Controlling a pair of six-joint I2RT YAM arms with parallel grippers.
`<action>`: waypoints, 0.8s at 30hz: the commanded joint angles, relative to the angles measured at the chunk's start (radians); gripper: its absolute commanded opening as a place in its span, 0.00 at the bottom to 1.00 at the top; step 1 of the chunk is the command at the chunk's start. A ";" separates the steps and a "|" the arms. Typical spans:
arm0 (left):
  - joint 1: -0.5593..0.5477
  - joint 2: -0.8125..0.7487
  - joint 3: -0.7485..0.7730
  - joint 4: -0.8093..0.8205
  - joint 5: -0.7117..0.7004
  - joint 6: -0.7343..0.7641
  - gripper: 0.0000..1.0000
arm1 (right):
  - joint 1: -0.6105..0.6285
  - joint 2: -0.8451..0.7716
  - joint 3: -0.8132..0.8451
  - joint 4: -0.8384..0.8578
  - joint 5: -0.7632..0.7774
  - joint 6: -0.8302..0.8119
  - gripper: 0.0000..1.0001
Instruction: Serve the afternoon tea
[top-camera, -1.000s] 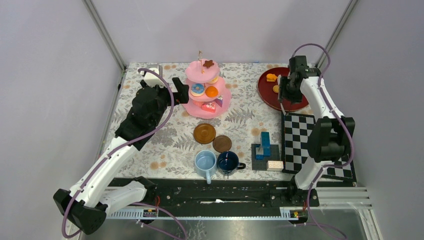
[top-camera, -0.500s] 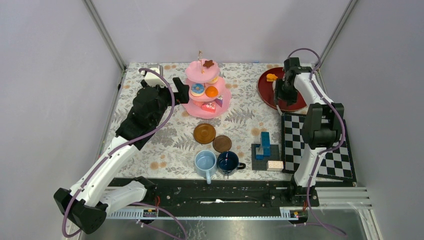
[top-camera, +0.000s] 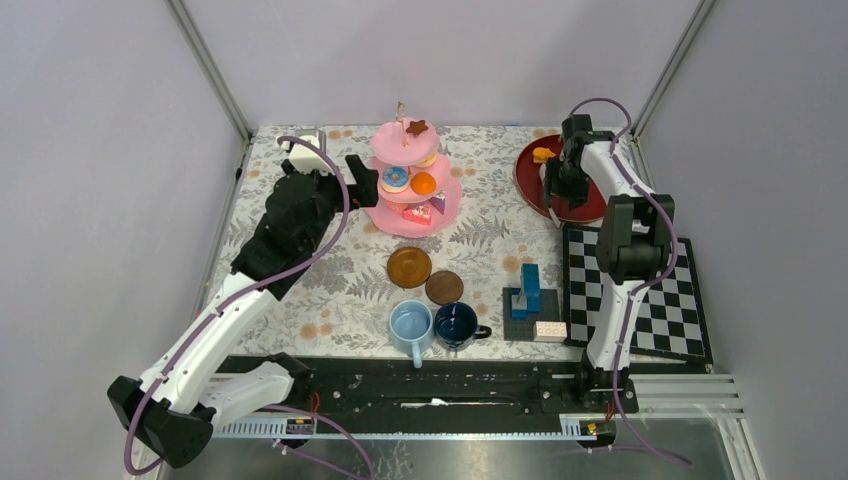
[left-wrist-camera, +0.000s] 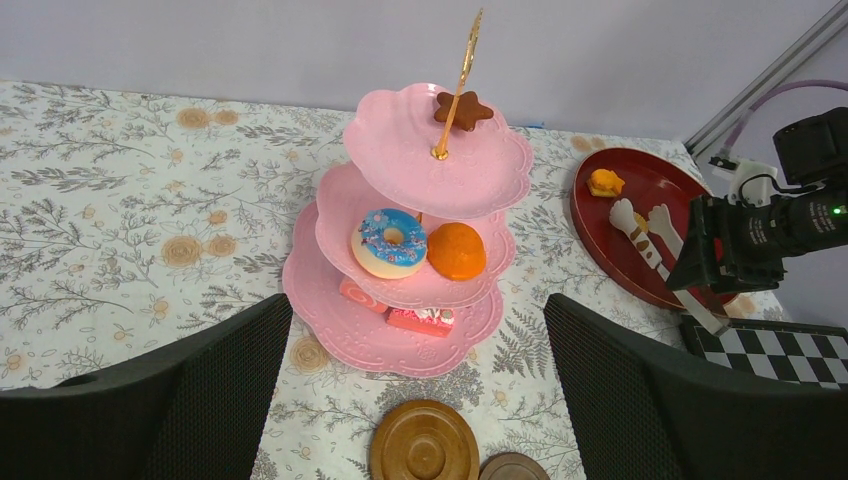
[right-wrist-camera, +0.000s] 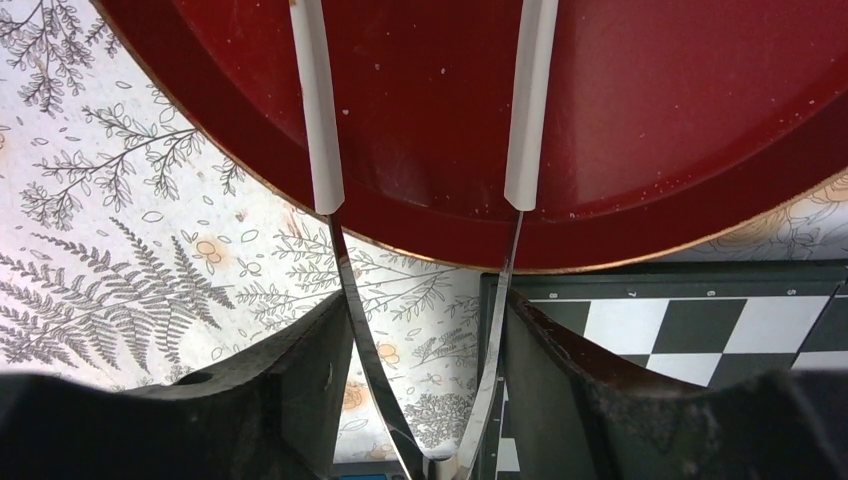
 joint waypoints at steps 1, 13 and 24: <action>-0.001 0.000 -0.002 0.046 0.000 0.000 0.99 | -0.006 0.021 0.048 -0.004 0.010 -0.015 0.59; 0.011 -0.003 -0.004 0.046 0.011 -0.012 0.99 | -0.007 0.023 0.021 -0.002 -0.003 -0.009 0.48; 0.013 -0.006 -0.006 0.046 0.013 -0.013 0.99 | -0.006 -0.066 -0.010 0.031 0.045 0.001 0.25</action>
